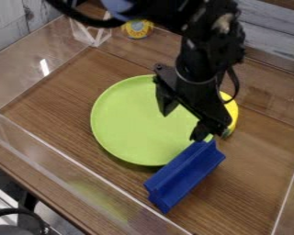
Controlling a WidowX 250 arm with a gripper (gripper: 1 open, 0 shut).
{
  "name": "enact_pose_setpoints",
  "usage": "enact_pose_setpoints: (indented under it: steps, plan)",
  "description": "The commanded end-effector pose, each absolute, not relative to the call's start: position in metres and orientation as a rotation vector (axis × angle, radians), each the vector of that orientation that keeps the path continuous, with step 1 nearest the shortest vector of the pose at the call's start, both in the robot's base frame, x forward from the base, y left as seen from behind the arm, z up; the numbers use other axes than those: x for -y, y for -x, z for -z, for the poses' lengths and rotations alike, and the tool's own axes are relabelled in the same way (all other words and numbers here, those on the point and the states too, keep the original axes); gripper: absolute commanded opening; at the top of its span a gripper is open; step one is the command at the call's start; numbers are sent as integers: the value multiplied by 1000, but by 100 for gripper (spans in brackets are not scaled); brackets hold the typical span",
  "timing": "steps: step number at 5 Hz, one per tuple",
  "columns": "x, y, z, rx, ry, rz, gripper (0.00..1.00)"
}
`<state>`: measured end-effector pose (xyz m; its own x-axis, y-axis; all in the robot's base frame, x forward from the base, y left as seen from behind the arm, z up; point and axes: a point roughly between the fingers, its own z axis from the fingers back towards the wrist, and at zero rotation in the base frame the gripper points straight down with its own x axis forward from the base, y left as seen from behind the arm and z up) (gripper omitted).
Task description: Put the blue object in the green plate
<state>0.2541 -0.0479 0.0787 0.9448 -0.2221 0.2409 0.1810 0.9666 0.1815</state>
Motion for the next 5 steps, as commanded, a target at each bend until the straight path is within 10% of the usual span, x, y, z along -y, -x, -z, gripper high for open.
enact_pose_setpoints:
  steps: [1, 5]
  plan:
    - [56, -254, -81, 318, -143, 211, 100]
    - [65, -251, -48, 325, -138, 214, 100]
